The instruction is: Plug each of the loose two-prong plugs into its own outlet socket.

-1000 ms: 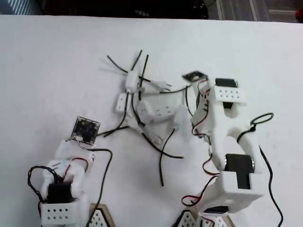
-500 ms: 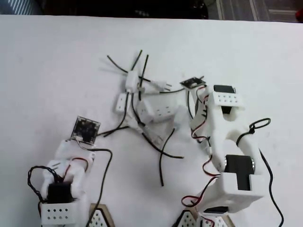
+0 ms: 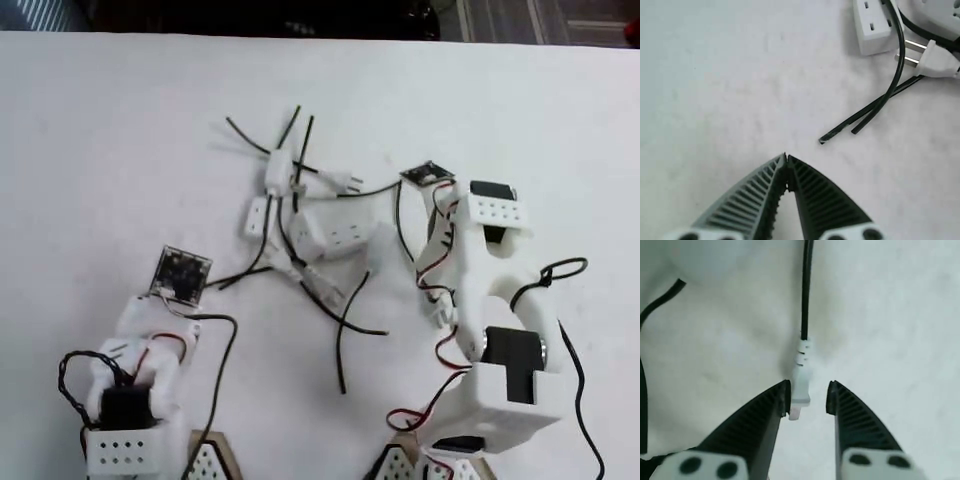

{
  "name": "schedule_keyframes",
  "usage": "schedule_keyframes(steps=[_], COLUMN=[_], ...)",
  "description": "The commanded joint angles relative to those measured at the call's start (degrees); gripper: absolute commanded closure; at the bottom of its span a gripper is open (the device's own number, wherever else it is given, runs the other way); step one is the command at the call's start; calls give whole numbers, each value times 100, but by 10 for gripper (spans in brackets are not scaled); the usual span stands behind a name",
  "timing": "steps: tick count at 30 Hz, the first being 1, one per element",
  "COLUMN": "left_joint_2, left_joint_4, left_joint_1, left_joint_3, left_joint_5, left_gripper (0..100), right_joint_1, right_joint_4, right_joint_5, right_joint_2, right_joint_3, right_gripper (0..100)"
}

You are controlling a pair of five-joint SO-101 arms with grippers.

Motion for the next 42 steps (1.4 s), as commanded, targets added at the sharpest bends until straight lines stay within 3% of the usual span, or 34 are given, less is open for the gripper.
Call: schedule_keyframes(steps=[1, 12, 24, 34, 39, 42], left_joint_2=[-57, -57, -57, -57, -57, -57], left_joint_4=[-26, -26, -26, -26, -26, -273], left_joint_1=[-22, -31, -22, -13, -4, -13], left_joint_3=[-79, -79, -79, -79, -97, -123], left_joint_5=[-53, -53, -53, -53, -35, -9], left_gripper=[972, 972, 972, 972, 972, 973], right_joint_1=[66, -251, -215, -303, -822, -1262], right_joint_4=[-40, -40, 154, 1279, 1525, 1481], right_joint_5=[0, -220, -193, -193, -255, -747], right_joint_2=[-242, 532, 321, -2563, -4189, -4936], right_joint_3=[18, -79, -132, -62, 264, 492], right_gripper=[868, 914, 981, 981, 981, 981])
